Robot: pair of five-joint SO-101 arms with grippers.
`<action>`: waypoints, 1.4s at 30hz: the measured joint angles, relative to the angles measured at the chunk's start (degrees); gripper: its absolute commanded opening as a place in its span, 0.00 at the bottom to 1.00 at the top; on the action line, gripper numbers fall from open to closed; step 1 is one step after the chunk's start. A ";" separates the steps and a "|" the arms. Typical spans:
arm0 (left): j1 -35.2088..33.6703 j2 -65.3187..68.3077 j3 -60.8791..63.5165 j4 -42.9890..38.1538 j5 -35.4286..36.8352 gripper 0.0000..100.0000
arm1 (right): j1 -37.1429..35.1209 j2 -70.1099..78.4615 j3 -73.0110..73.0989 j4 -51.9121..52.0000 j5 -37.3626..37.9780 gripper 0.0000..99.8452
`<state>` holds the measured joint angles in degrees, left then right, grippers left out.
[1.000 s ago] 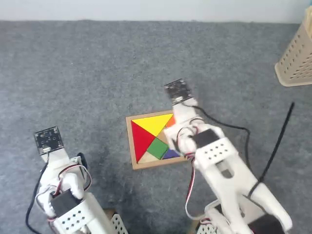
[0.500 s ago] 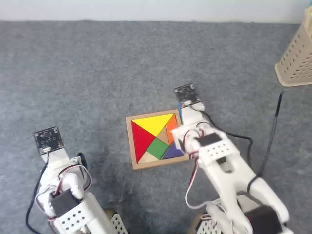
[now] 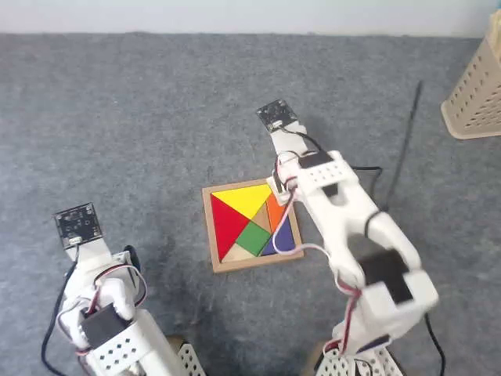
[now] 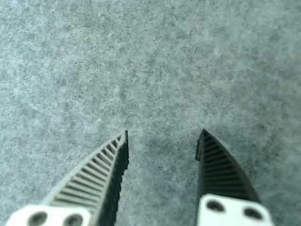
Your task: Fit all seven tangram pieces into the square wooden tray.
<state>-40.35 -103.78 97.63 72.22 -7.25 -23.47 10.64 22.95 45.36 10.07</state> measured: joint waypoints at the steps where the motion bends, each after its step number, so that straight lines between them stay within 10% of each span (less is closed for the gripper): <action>1: 0.00 0.00 0.00 0.00 0.00 0.23 | 0.09 1.85 -1.32 0.09 0.35 0.34; 15: 0.00 0.00 0.00 0.00 0.00 0.23 | 5.10 9.76 -8.18 0.18 0.70 0.33; 23: 0.00 0.00 0.00 0.00 0.00 0.23 | 5.98 9.76 -8.35 1.76 0.70 0.10; 42: 0.00 0.00 0.00 0.00 0.00 0.23 | 16.97 6.68 -6.95 4.31 0.70 0.01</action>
<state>-40.35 -103.78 97.63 72.22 -7.25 -6.51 17.32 16.00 49.67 10.77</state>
